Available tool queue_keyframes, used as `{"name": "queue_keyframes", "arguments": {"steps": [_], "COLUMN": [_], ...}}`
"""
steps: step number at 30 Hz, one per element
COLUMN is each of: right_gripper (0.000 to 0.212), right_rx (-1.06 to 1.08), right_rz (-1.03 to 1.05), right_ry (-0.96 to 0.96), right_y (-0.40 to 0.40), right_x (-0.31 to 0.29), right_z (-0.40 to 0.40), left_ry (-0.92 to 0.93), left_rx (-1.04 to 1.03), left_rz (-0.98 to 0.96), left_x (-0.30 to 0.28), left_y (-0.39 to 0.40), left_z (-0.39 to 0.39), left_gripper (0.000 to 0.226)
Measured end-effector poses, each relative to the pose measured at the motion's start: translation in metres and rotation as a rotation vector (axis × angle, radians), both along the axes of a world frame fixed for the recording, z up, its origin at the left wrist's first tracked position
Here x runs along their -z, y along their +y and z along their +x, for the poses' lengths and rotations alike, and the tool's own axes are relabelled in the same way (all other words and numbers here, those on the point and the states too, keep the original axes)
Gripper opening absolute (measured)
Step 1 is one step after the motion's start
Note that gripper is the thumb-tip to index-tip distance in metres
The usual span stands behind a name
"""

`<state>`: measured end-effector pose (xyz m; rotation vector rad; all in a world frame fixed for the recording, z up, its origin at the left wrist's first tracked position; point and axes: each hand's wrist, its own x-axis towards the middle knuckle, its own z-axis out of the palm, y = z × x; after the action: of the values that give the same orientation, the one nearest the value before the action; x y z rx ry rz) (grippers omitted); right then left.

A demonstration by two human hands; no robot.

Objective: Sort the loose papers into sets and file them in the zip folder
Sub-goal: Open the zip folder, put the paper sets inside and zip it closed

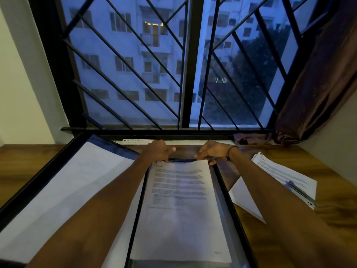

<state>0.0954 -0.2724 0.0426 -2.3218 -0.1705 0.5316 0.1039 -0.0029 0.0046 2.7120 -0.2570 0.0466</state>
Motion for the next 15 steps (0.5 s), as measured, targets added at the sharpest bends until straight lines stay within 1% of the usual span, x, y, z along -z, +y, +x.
{"name": "queue_keyframes", "arguments": {"steps": [3, 5, 7, 9, 12, 13, 15], "right_gripper": [0.026, 0.021, 0.017, 0.015, 0.027, 0.028, 0.021], "right_rx": [-0.082, -0.13, -0.158, -0.154, -0.089, -0.072, -0.068], "right_rz": [-0.04, -0.048, -0.04, -0.004, 0.113, 0.159, 0.249], "right_ry": [0.086, 0.131, 0.169, 0.181, 0.159, 0.179, 0.282], "right_y": [0.0, 0.0, -0.002, -0.003, -0.004, -0.004, -0.006], "right_x": [-0.006, -0.007, -0.005, -0.004, -0.006, -0.008, -0.009], "right_z": [-0.009, -0.012, -0.014, -0.017, -0.023, -0.027, -0.035], "left_ry": [0.046, 0.075, 0.089, 0.11, 0.105, 0.098, 0.07], "left_rx": [0.028, 0.045, 0.073, 0.094, 0.12, 0.118, 0.109], "left_rz": [0.026, 0.059, 0.083, 0.07, -0.019, -0.06, -0.135], "left_x": [-0.003, -0.002, -0.001, -0.003, -0.006, -0.007, -0.01], "left_y": [-0.005, -0.006, -0.005, -0.003, -0.001, 0.0, 0.003], "left_z": [-0.009, -0.011, -0.012, -0.015, -0.016, -0.018, -0.021], "left_gripper": [0.079, 0.087, 0.09, 0.083, 0.055, 0.05, 0.048]}}
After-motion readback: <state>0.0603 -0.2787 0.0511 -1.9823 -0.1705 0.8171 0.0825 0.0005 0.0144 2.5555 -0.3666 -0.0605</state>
